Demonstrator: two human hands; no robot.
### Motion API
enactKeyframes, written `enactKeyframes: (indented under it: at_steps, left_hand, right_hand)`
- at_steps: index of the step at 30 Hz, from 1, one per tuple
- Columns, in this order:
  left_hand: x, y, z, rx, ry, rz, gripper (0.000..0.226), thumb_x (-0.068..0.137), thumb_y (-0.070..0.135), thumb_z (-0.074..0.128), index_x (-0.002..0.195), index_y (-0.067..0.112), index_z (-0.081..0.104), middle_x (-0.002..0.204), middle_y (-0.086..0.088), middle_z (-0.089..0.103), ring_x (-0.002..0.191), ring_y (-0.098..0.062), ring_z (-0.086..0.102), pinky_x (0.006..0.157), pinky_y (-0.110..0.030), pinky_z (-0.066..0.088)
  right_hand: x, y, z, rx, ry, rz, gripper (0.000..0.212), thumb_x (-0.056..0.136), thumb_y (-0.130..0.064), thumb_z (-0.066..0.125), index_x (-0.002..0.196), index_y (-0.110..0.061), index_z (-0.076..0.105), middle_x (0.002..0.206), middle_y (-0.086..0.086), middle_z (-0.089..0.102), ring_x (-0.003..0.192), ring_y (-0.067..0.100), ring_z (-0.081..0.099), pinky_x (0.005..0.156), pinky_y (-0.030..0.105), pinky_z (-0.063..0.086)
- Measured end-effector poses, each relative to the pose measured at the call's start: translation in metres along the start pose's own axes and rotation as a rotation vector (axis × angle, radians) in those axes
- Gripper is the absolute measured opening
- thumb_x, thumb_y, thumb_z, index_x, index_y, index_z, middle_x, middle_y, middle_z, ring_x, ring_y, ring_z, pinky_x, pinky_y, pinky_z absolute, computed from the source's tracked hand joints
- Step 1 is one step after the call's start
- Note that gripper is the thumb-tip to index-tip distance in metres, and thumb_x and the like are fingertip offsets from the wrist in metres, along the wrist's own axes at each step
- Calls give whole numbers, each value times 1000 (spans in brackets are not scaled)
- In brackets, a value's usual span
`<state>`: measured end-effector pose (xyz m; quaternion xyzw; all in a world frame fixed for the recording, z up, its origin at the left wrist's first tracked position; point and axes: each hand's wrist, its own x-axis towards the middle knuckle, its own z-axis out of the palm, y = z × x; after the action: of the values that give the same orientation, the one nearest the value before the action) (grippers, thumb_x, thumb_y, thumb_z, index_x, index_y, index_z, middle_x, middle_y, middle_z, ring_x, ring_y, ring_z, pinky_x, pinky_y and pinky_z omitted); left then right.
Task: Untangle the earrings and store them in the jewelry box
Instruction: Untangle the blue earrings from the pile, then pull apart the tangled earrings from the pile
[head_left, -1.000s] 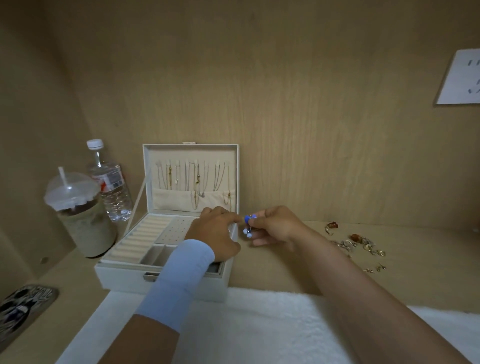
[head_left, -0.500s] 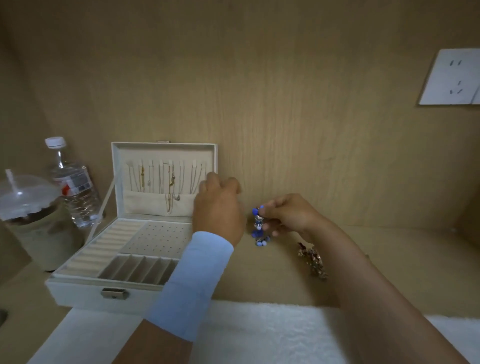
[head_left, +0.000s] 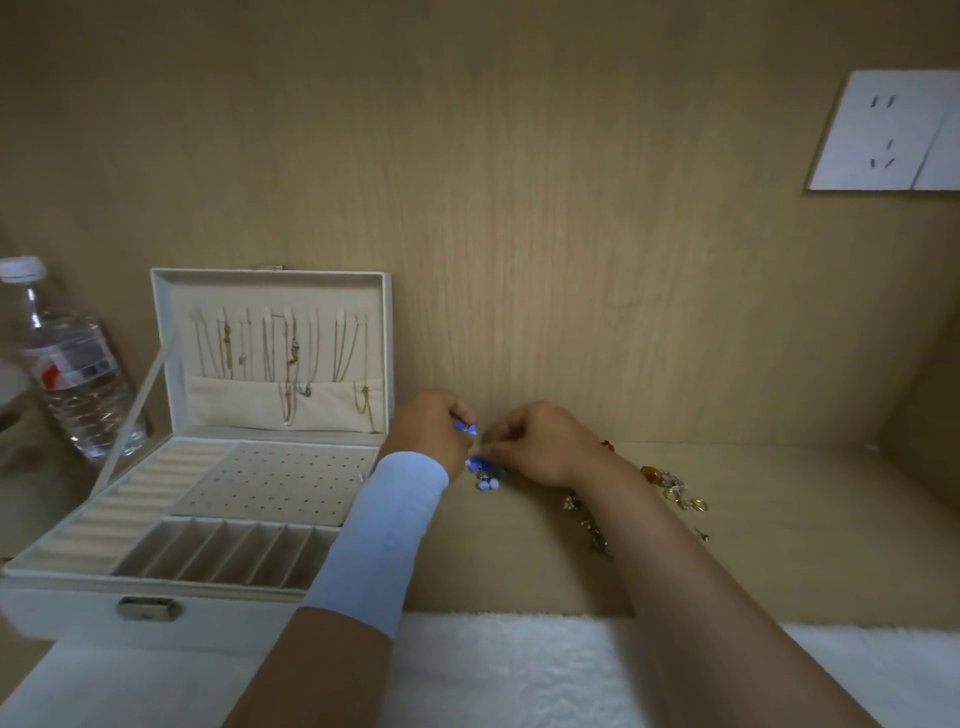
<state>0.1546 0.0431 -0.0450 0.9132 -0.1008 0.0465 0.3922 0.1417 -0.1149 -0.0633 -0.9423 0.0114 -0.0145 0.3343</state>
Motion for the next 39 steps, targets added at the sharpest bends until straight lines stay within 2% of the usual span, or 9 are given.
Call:
enactKeyframes:
  at_steps: [4, 8, 13, 17, 20, 28, 32, 35, 39]
  left_hand:
    - [1, -7, 9, 85, -53, -26, 19, 88, 2, 63, 92, 21, 68, 102, 0, 66, 88, -18, 64, 77, -22, 46]
    - [1, -13, 24, 19, -9, -60, 19, 92, 5, 60, 103, 19, 67, 106, -2, 69, 63, 0, 54, 52, -6, 36]
    - [0, -11, 22, 192, 18, 5, 38, 98, 8, 49, 134, 16, 58, 133, -9, 59, 118, -26, 58, 93, -29, 44]
    - [2, -11, 19, 291, -104, 19, 28, 96, 13, 55, 120, 16, 70, 124, -8, 65, 110, -25, 62, 86, -28, 46]
    - [2, -11, 23, 251, -145, 27, 27, 95, 17, 59, 119, 15, 71, 120, -8, 68, 107, -24, 64, 88, -29, 49]
    - [2, -20, 36, 207, 24, 76, 30, 96, 24, 58, 125, 18, 67, 128, -5, 56, 113, -25, 58, 96, -34, 49]
    - [4, -26, 37, 251, 9, 86, 17, 90, 10, 58, 88, 15, 73, 91, -4, 60, 94, -25, 62, 69, -29, 47]
    - [5, -30, 36, 282, 25, 59, 18, 90, 8, 56, 79, 16, 68, 87, -3, 61, 97, -24, 60, 68, -30, 44]
    - [8, -30, 38, 280, 21, 64, 24, 91, 7, 54, 99, 16, 74, 100, -6, 66, 102, -25, 59, 78, -34, 53]
  right_hand:
    - [1, -5, 12, -219, 13, 29, 14, 87, -38, 70, 83, -25, 76, 83, -9, 72, 81, 12, 63, 63, 27, 40]
    - [3, 2, 5, -251, 101, 70, 15, 91, -33, 66, 97, -27, 78, 95, -5, 74, 90, 16, 67, 66, 26, 41]
    - [0, 5, -7, -203, 74, 20, 24, 96, -30, 56, 110, -29, 76, 108, -8, 73, 100, 13, 66, 84, 30, 52]
    - [0, 7, -13, -159, -99, 19, 30, 81, -39, 75, 111, -35, 75, 108, -16, 72, 102, 6, 66, 95, 31, 53]
    - [-1, 7, -10, -260, -67, -11, 31, 85, -38, 74, 115, -31, 75, 113, -12, 72, 106, 9, 65, 93, 28, 52]
    - [2, 9, -3, -279, 32, -53, 37, 91, -39, 67, 126, -27, 68, 121, -9, 69, 112, 13, 63, 92, 31, 52]
    - [4, 10, -2, -263, -19, -37, 33, 94, -33, 64, 126, -26, 69, 127, -8, 68, 114, 14, 62, 93, 30, 50]
    - [7, 12, 2, -275, -8, -61, 30, 96, -26, 62, 124, -26, 71, 125, -7, 69, 110, 14, 63, 93, 32, 51]
    - [8, 8, 11, -241, -14, -97, 29, 96, -30, 62, 122, -23, 72, 111, -2, 72, 94, 12, 62, 84, 29, 50]
